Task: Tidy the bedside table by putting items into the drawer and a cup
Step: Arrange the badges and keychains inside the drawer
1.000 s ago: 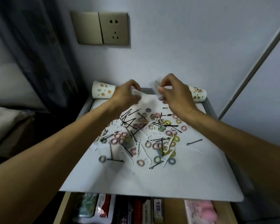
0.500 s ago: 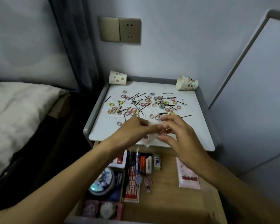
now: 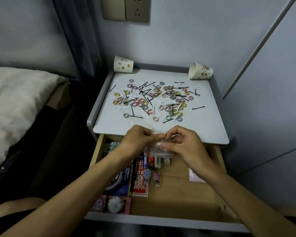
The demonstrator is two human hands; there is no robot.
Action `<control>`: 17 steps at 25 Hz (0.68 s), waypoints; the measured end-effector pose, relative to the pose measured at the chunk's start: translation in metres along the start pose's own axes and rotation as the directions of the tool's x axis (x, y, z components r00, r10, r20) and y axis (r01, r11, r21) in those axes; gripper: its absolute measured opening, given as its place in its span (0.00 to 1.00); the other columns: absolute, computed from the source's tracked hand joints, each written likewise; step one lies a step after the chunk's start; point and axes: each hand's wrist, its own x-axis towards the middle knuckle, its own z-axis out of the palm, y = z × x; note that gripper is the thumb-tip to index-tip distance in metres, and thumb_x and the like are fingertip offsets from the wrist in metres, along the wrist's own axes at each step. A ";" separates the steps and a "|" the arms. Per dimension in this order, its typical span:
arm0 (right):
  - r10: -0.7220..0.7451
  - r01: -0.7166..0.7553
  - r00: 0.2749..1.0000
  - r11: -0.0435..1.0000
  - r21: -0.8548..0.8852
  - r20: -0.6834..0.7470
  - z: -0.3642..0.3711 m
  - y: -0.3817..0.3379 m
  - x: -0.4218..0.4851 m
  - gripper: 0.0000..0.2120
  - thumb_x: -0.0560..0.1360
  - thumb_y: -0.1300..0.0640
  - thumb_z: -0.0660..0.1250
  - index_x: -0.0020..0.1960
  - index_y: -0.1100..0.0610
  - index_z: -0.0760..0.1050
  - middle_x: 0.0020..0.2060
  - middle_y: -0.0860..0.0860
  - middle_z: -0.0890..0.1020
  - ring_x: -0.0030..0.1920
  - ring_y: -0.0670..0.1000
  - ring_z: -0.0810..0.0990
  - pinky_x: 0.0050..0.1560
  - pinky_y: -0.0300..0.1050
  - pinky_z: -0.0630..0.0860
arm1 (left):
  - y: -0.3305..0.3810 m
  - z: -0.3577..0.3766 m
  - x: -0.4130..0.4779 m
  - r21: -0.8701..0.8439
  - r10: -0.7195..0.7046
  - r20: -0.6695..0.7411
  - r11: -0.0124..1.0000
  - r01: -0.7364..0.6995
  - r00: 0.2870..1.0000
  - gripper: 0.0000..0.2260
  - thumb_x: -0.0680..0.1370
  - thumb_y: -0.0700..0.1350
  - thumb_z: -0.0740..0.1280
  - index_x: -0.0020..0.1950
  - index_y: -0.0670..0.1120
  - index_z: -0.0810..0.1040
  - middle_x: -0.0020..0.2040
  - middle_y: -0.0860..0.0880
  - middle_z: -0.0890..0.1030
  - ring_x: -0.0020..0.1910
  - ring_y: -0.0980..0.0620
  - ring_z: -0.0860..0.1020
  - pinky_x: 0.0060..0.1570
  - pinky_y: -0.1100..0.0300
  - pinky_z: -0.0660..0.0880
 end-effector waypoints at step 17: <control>0.174 -0.174 0.985 0.985 0.016 0.013 -0.009 0.031 -0.011 0.08 0.68 0.69 0.75 0.46 0.64 0.80 0.43 0.55 0.84 0.45 0.50 0.83 0.48 0.41 0.80 | -0.036 0.001 0.007 0.251 0.001 -0.098 0.968 0.024 0.995 0.12 0.81 0.48 0.64 0.43 0.48 0.85 0.37 0.49 0.85 0.38 0.50 0.84 0.47 0.48 0.81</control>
